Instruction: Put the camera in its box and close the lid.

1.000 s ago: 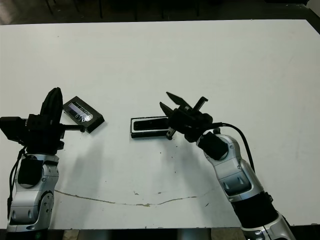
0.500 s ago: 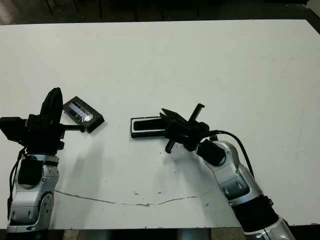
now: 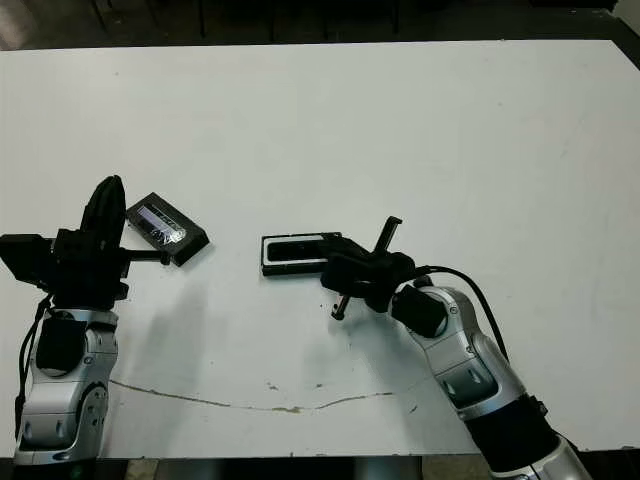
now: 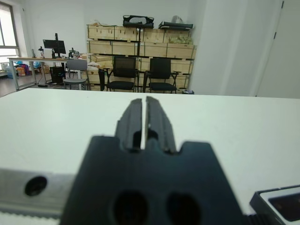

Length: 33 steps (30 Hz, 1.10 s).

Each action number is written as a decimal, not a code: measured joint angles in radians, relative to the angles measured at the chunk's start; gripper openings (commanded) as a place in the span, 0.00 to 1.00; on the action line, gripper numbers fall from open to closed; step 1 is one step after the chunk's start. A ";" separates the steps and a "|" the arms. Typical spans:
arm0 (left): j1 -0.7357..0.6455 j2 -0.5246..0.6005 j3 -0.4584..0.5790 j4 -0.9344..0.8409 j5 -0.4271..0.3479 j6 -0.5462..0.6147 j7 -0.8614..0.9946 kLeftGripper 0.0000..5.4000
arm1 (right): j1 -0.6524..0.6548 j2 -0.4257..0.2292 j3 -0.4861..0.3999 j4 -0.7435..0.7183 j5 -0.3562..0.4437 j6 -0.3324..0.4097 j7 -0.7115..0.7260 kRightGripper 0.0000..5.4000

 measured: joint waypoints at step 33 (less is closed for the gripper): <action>-0.958 0.719 -0.429 0.309 0.134 0.508 -0.950 0.00 | -0.084 0.032 -0.486 -0.226 0.641 0.398 -0.151 0.00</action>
